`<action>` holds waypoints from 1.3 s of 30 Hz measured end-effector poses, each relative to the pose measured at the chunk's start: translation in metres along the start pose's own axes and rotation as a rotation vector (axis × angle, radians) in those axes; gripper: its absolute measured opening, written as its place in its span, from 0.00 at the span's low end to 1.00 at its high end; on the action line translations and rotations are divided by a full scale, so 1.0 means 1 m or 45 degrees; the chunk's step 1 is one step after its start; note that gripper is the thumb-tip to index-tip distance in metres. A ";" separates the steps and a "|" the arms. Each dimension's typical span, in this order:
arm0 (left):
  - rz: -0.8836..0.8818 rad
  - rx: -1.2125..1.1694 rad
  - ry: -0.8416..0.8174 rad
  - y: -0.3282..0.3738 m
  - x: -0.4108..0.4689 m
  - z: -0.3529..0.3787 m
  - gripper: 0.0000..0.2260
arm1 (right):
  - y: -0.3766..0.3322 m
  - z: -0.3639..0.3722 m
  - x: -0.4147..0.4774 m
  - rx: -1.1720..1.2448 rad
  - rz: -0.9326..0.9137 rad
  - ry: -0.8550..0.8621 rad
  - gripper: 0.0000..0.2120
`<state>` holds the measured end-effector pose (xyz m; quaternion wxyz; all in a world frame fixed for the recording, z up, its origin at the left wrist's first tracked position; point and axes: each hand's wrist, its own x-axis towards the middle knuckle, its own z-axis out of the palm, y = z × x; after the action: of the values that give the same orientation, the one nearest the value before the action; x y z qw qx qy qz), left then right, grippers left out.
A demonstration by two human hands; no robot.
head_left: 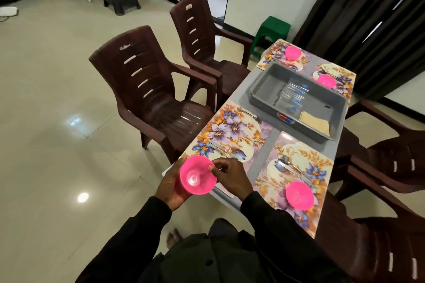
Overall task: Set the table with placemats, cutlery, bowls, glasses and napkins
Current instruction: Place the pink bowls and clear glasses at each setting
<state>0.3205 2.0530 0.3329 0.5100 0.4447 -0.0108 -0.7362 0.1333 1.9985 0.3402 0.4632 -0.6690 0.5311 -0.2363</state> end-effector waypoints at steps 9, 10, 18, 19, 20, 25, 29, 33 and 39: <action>-0.143 0.046 -0.046 0.041 0.029 -0.005 0.26 | 0.014 -0.037 0.047 0.115 0.225 0.271 0.05; -0.154 0.049 -0.043 0.047 0.034 -0.005 0.26 | 0.019 -0.042 0.055 0.119 0.253 0.294 0.05; -0.151 0.137 -0.002 0.095 0.078 0.007 0.25 | 0.100 -0.070 0.132 0.068 0.586 0.560 0.06; -0.151 0.166 0.003 0.101 0.085 0.009 0.25 | 0.109 -0.071 0.141 0.060 0.623 0.596 0.04; -0.145 0.190 0.005 0.107 0.091 0.012 0.25 | 0.117 -0.072 0.148 0.053 0.653 0.636 0.03; -0.134 0.280 0.029 0.123 0.124 0.020 0.23 | 0.138 -0.074 0.170 0.006 0.822 0.720 0.07; -0.100 0.416 0.061 0.129 0.144 0.027 0.22 | 0.156 -0.074 0.181 -0.013 0.916 0.756 0.07; -0.019 0.528 0.108 0.136 0.157 0.029 0.20 | 0.169 -0.076 0.184 -0.028 0.992 0.719 0.08; 0.110 0.624 0.140 0.163 0.167 0.019 0.18 | 0.126 -0.086 0.176 -0.189 0.976 0.834 0.10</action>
<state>0.4143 1.8400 0.3135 0.4178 0.5935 -0.1801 -0.6639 0.0593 1.8025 0.2392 0.2771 -0.3480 0.8711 -0.2083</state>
